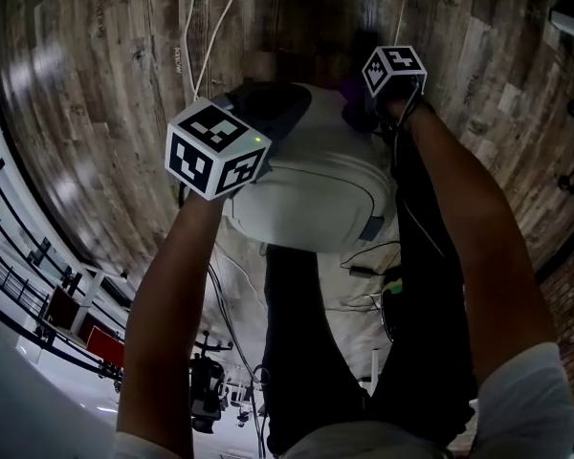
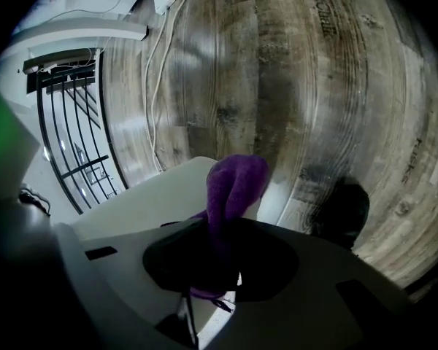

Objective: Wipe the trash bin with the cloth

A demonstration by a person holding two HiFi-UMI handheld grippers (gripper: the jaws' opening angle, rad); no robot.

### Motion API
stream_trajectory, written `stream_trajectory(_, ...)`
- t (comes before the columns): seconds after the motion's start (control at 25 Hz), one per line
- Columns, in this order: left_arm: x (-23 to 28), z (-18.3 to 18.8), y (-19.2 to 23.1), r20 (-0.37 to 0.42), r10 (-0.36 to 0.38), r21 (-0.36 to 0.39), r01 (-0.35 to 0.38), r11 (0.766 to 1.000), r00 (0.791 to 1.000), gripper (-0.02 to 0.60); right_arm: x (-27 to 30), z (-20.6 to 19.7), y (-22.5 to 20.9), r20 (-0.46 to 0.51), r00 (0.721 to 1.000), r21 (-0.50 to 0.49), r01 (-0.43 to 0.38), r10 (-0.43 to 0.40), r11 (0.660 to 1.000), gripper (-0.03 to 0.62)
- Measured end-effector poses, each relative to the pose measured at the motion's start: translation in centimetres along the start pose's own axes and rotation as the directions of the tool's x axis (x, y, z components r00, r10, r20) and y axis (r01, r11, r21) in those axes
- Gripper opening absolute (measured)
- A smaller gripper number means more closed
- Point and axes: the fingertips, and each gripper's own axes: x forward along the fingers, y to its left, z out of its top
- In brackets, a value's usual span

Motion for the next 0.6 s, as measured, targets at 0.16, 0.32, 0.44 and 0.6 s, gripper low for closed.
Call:
stream_trajectory(0.16,1.3,0.2,-0.6,-0.024,-0.011,0.010,0.012,1.000,1.000,0.005,-0.5,-1.1,-3.3,-0.024,0.996,-0.033,0.081,-0.082,0.996,0.097)
stream_trajectory(0.32,2.4,0.4,-0.8,-0.052,-0.020,0.019,0.021,1.000,0.998,0.005,-1.5,-1.0,-5.6,-0.015,0.989,-0.081,0.144,-0.146,0.986,0.097)
stream_trajectory(0.44,3.1,0.9,-0.7,-0.063,-0.021,0.026,0.023,0.999,0.998,0.005,-2.5,0.0,-5.8,0.015,0.989,-0.095,0.148,-0.148,0.984,0.097)
stream_trajectory(0.6,3.4,1.3,-0.5,-0.090,-0.028,0.043,0.032,0.999,0.996,0.005,-3.6,1.5,-4.3,0.066,0.992,-0.131,0.113,-0.105,0.985,0.097)
